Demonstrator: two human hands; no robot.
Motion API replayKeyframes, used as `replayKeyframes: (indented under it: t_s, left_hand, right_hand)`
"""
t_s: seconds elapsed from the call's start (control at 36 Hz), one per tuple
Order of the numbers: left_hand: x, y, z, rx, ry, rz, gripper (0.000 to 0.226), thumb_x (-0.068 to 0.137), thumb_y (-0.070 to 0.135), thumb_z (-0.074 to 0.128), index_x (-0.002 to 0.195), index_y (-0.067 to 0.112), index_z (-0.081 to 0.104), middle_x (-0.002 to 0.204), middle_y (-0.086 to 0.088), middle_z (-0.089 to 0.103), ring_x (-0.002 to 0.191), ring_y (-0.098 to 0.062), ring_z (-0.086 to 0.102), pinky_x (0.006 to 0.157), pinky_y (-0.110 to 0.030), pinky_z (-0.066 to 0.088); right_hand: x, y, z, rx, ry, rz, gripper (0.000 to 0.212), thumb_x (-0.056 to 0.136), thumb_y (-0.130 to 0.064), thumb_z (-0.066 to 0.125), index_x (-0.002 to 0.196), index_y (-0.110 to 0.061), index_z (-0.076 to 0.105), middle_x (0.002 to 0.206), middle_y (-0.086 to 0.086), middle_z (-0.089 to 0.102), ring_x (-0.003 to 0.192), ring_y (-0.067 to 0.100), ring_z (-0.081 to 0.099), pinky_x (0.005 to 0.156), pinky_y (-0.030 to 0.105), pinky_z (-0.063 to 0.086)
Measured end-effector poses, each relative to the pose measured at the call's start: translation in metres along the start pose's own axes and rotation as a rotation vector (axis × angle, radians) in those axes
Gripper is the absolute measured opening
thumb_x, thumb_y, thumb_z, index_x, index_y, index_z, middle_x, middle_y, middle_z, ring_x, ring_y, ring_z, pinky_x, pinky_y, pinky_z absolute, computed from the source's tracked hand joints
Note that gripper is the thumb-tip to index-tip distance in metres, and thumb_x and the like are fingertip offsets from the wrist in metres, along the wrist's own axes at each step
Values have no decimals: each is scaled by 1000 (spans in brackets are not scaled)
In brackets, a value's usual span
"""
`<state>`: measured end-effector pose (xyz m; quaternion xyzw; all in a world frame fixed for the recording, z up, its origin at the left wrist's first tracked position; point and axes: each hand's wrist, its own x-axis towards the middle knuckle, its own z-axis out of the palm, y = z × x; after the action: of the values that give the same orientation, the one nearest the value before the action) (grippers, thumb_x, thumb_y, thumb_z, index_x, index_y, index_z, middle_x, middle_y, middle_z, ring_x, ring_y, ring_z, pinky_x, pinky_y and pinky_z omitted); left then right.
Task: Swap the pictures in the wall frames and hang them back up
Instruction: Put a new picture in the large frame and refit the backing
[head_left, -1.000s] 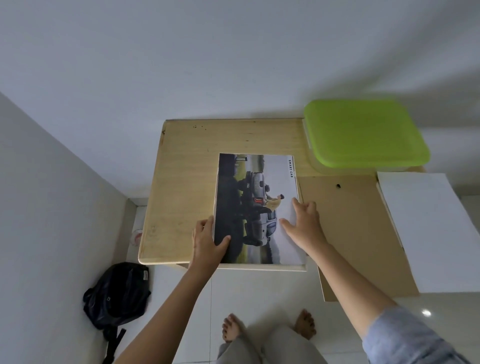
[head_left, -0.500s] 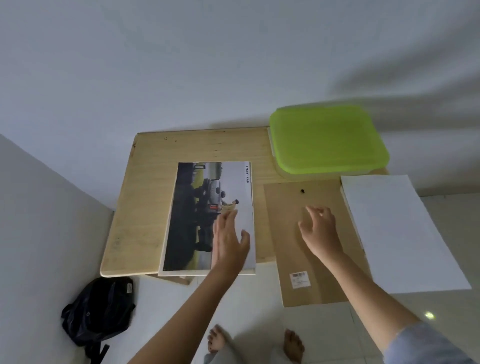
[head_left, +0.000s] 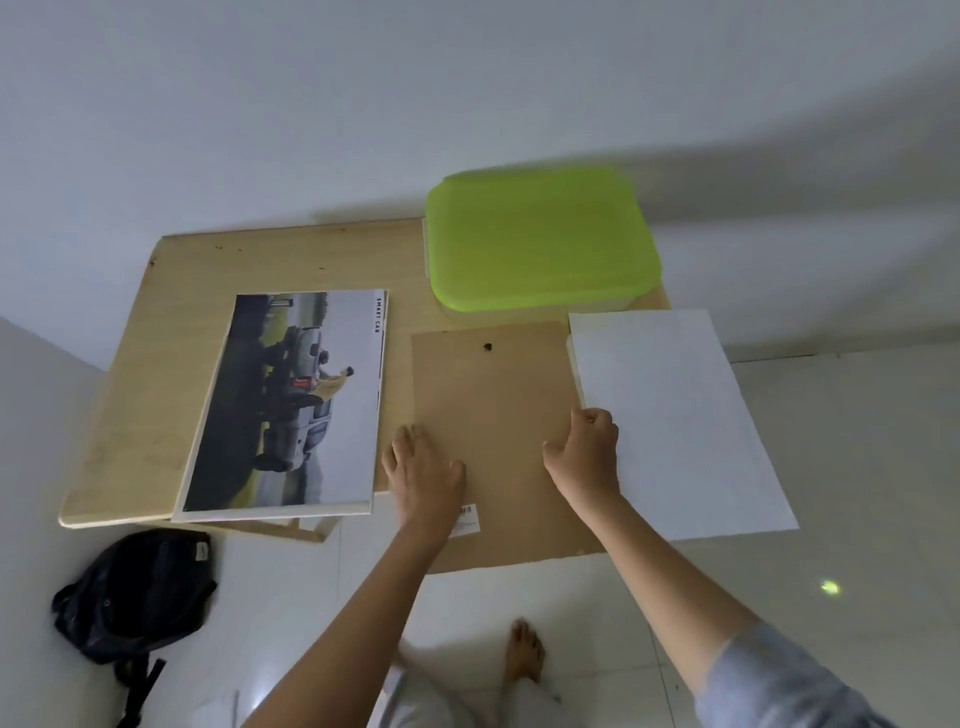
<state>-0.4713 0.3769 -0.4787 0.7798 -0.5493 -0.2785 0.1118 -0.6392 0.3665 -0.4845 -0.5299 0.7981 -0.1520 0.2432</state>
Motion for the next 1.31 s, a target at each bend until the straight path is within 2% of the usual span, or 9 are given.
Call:
replayKeyframes:
  t_s: [0.11,0.28,0.42,0.58,0.69,0.83,1.08,1.17,1.31]
  left_hand:
    - [0,3,1,-96,4,2,53,83,16,56,131,4,36,139,-8,30,126,-28,26,104,-33,26]
    - [5,4,-4,-280,-19,-80,52,80,8,60,129,5,42,133,-8,33,122,-27,32,98,-29,28]
    - [10,-1,-8,-394,-42,-146,63,79,13,64,137,12,39,129,-10,35,117,-28,41,104,-37,35]
    - [8,-12,-20,-546,50,-138,64,80,10,67,138,14,41,127,-7,39,90,-12,44,86,-26,38]
    - [9,-34,-37,-560,91,-142,66,76,10,69,137,14,42,130,-7,44,93,-12,49,95,-34,44]
    - [22,-74,-69,-533,147,-183,68,73,16,72,135,17,44,129,-9,49,105,-22,53,94,-44,49]
    - [82,-133,-136,-586,126,-160,76,62,28,72,133,18,46,123,-6,51,101,-18,56,91,-41,50]
    - [111,-140,-155,-580,103,-131,68,72,16,74,134,12,45,121,-4,44,99,-17,51,89,-34,47]
    - [155,-156,-172,-564,62,-109,81,56,28,71,132,9,49,123,-14,50,106,-25,54,94,-45,48]
  right_hand:
    - [2,2,5,46,21,34,36,81,-12,59,112,1,50,123,15,41,110,30,41,90,35,44]
    - [6,6,0,248,-16,102,55,80,-6,58,132,-1,41,129,16,38,118,30,37,94,37,43]
    - [7,11,-4,382,7,176,53,78,-8,57,130,-9,46,123,15,44,111,29,46,86,34,47]
    - [-1,3,-5,484,36,191,42,78,-16,60,120,-13,52,115,10,49,103,22,49,76,28,40]
    - [-9,-16,5,519,16,189,42,79,-16,63,119,-13,53,114,9,51,95,20,52,71,25,40]
    - [-18,-64,28,550,-9,135,38,79,-13,63,116,-12,55,112,8,52,89,16,50,54,8,33]
    - [-2,-159,72,613,-25,90,39,73,-9,60,111,-13,59,106,10,59,94,22,57,68,22,39]
    - [8,-186,82,621,19,87,39,72,-7,60,111,-12,59,104,11,60,95,25,56,70,25,40]
    - [19,-215,101,607,36,91,38,73,-7,60,111,-9,59,105,12,59,97,24,55,76,26,42]
